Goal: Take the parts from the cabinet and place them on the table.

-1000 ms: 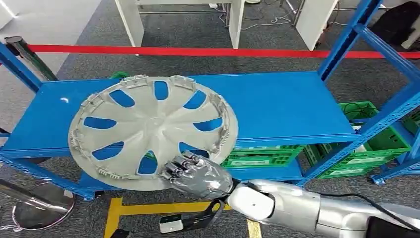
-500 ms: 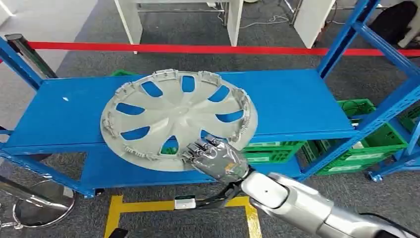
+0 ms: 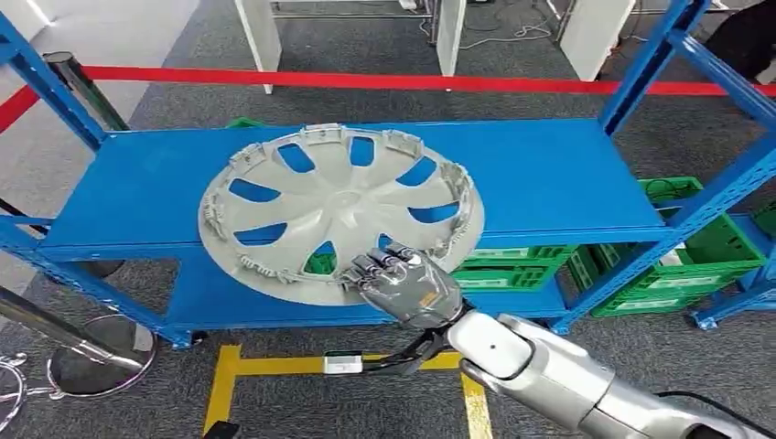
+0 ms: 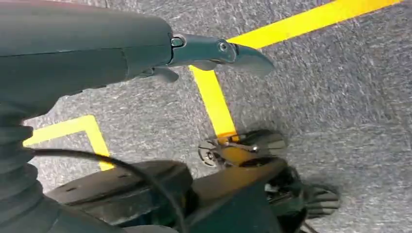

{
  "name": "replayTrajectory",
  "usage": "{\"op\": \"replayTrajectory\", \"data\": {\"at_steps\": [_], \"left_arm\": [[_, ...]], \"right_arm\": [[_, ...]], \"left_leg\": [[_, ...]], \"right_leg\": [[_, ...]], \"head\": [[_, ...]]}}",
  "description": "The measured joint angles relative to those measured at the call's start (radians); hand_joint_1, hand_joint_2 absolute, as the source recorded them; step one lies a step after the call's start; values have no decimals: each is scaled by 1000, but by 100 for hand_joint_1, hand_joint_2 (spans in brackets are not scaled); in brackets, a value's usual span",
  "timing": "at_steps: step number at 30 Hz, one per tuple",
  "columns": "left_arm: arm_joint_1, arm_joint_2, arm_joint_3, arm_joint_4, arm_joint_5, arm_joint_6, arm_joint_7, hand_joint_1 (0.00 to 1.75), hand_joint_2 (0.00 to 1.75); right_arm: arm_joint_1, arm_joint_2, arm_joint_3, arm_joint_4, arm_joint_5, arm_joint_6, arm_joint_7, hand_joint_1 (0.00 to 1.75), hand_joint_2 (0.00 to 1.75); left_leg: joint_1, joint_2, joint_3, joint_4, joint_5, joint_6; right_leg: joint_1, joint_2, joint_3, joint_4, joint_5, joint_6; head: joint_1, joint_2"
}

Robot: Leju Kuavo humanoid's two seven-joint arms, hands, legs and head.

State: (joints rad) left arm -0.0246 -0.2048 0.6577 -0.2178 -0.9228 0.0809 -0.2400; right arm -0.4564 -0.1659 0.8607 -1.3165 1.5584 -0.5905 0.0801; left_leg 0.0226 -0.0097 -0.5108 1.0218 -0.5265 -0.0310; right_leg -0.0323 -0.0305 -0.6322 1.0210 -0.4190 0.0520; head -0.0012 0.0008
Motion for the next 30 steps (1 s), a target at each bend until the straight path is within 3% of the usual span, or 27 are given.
{"op": "replayTrajectory", "data": {"at_steps": [2,3,4,5,7,8,9,10,12,13,14,15,18,19,20,22,23,24,25,26,27,28,29,30], "left_arm": [[2,0,0,0,-2,0,1,0,175],[3,1,0,0,-3,1,3,0,175],[1,0,0,0,-5,3,4,0,175],[0,0,0,0,-5,5,7,0,175],[-2,0,1,0,-5,10,16,0,175],[-2,1,2,0,-5,11,19,0,175],[-2,1,3,0,-1,10,23,0,175],[-2,2,8,0,2,10,28,0,175],[-3,2,16,0,10,5,39,0,175],[-4,2,19,0,13,2,44,0,175],[-4,-3,20,0,18,-2,51,0,175],[-6,-3,25,0,27,-3,54,0,175],[-6,-3,44,0,45,-16,70,0,175],[-5,0,49,0,51,-22,73,0,175],[-5,0,53,0,54,-23,74,0,175],[-5,1,64,0,55,-27,76,0,175],[-6,2,68,0,56,-27,76,0,175],[-6,4,69,0,60,-29,78,0,175],[-6,5,72,0,67,-34,81,0,175],[-7,6,78,0,77,-40,85,0,175],[-7,6,85,0,83,-45,87,0,175],[-8,6,93,0,87,-48,87,0,175],[-10,5,96,0,92,-52,88,0,175],[-11,4,98,0,95,-53,89,0,175]], "right_arm": [[0,0,-13,0,-22,11,-10,175,175],[1,-1,-20,0,-31,14,-14,175,175],[1,-2,-27,-1,-40,15,-16,175,175],[1,-4,-36,-2,-44,18,-19,175,175],[1,-7,-53,-5,-47,21,-25,175,175],[1,-9,-61,-5,-48,24,-26,175,175],[2,-10,-66,-5,-49,26,-27,175,175],[2,-11,-71,-5,-49,28,-27,175,175],[2,-13,-82,-6,-50,30,-27,175,175],[2,-13,-88,-11,-50,30,-27,175,175],[2,-13,-93,-16,-50,30,-27,175,175],[1,-13,-100,-24,-50,30,-26,175,175],[1,-15,-105,-30,-43,30,-24,175,175],[-1,-15,-105,-31,-41,30,-23,175,175],[0,-15,-105,-32,-41,31,-23,175,175],[0,-15,-107,-35,-40,32,-21,175,175],[2,-15,-107,-35,-40,32,-21,175,175],[3,-15,-107,-35,-40,32,-20,175,175],[4,-15,-107,-35,-39,32,-19,175,175],[4,-15,-107,-35,-39,32,-17,175,175],[4,-15,-107,-36,-38,33,-15,175,175],[4,-15,-107,-39,-37,35,-11,175,175],[4,-15,-108,-46,-37,36,-9,175,175],[4,-15,-111,-50,-37,37,-6,175,175]], "left_leg": [[-4,-1,-11,5,4,16],[-5,-1,-20,3,14,31],[-3,3,-28,1,24,46],[-5,3,-41,1,33,58],[-14,2,-67,1,54,68],[-19,2,-79,2,64,72],[-24,2,-91,3,73,74],[-29,2,-101,3,81,76],[-42,-1,-121,3,99,78],[-43,-1,-125,3,106,78],[-47,-2,-132,4,113,74],[-45,-1,-137,4,123,71],[-41,-3,-144,-6,153,55],[-41,-5,-150,2,137,52],[-43,-4,-164,28,89,44],[-30,-2,-196,165,-33,26],[-24,-2,-206,234,-68,20],[-19,-1,-208,284,-74,15],[-15,0,-195,292,-51,10],[-11,1,-163,264,-13,6],[-8,2,-116,205,21,2],[-3,3,-50,114,36,-4],[-4,3,1,32,-10,-9],[-11,-4,19,-9,-21,11]], "right_leg": [[-3,-1,0,-8,15,15],[-6,-1,-5,-10,21,22],[-9,6,-15,1,-4,23],[-7,13,-38,41,-60,21],[1,23,-86,211,-171,18],[5,25,-103,282,-199,16],[9,26,-104,318,-200,10],[14,26,-84,309,-179,2],[29,30,22,168,-110,-28],[39,35,85,76,-96,-46],[46,38,130,2,-127,-67],[44,37,153,-32,-127,-58],[50,36,136,-37,-100,-59],[36,25,136,-51,-83,-58],[36,25,124,-56,-71,-66],[32,22,92,-54,-45,-64],[31,19,77,-53,-35,-62],[30,17,61,-50,-25,-59],[28,15,44,-45,-15,-55],[25,13,25,-37,-7,-50],[21,12,7,-28,0,-45],[18,12,-10,-15,5,-37],[20,12,-24,-5,11,-29],[21,11,-32,3,16,-23]], "head": [[1,0],[-1,0],[2,0],[4,0],[9,0],[10,0],[9,0],[10,0],[9,0],[9,0],[7,0],[8,0],[9,0],[12,0],[9,0],[6,0],[5,0],[6,0],[5,0],[6,0],[5,0],[5,0],[4,0],[7,0]]}}
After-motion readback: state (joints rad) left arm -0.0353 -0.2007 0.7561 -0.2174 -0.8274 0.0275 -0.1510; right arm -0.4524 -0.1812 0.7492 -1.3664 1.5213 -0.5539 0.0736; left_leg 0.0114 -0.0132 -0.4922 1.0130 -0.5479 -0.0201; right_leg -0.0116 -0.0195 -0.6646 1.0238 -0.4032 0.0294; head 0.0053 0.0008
